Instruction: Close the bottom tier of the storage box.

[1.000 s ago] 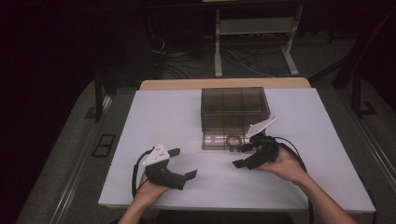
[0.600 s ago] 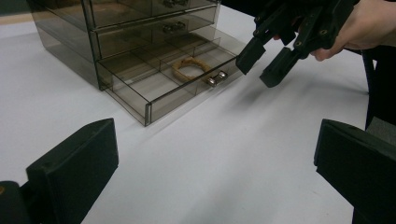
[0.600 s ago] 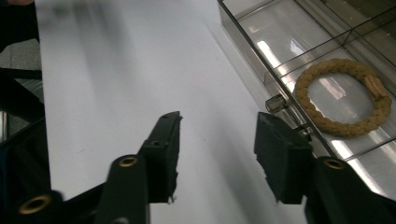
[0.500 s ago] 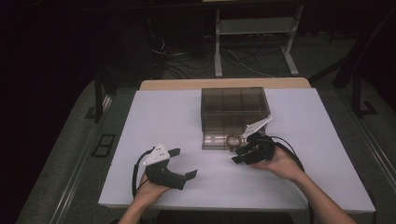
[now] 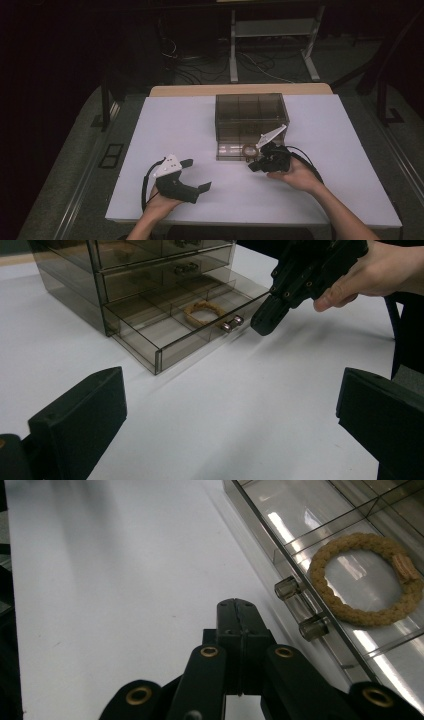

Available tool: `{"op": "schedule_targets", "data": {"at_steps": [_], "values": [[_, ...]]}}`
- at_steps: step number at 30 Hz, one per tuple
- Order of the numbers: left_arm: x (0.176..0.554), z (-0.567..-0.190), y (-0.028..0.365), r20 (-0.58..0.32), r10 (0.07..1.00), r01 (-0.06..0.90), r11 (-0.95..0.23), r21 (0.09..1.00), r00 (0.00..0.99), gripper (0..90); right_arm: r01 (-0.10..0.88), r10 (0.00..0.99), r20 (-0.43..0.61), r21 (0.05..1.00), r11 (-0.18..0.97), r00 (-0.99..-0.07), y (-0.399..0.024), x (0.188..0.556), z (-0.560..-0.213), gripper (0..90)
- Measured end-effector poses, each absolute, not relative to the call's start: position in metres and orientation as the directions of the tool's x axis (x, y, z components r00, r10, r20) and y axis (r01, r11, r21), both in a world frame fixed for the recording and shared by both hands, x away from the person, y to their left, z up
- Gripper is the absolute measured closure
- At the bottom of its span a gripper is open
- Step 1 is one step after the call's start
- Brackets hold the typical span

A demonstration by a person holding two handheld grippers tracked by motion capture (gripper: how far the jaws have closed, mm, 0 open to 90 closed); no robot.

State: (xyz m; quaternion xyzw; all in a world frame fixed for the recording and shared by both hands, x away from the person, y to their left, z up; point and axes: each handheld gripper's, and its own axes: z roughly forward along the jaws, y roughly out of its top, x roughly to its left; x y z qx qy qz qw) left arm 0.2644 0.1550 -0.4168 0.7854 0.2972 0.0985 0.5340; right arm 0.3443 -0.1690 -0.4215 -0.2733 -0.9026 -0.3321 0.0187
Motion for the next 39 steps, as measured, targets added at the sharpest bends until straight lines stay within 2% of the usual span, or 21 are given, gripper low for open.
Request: {"op": "schedule_targets", "data": {"at_steps": [39], "values": [[0.264,-0.417,0.155,-0.160,0.571,0.360,-0.255,0.897,0.805,0.0,0.505,0.506,0.177,0.580,0.639,-0.844,-0.153,0.360,-0.433,88.8]]}}
